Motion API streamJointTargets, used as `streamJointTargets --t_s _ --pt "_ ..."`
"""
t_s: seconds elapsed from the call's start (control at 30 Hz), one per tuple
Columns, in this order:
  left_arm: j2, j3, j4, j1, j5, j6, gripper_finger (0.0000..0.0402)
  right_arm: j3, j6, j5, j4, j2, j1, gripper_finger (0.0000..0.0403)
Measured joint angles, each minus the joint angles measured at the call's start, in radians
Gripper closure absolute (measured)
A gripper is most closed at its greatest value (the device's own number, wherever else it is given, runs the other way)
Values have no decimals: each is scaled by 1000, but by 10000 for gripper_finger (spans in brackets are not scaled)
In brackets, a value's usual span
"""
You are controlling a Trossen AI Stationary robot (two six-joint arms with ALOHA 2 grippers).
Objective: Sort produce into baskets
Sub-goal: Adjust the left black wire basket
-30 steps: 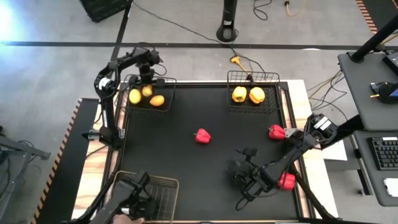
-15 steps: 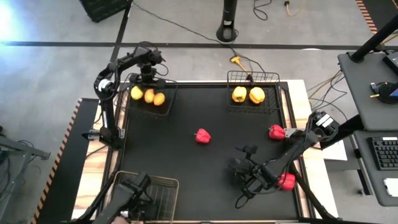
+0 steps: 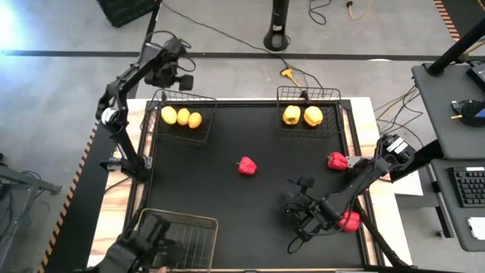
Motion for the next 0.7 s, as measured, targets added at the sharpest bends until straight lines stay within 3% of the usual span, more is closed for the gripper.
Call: streamJointTargets --t_s 0.2,0.3,0.47,0.7 --pt "-77 -38 4 -80 135 0 84 0 15 -18 1 0 0 5" --pt "-80 -71 8 -148 132 2 83 0 26 -20 1 0 1 5" --pt "-29 -85 151 -225 170 -25 83 0 27 -26 2 0 2 5" --pt "74 -67 206 -208 158 -73 83 -1 61 -88 3 0 21 5"
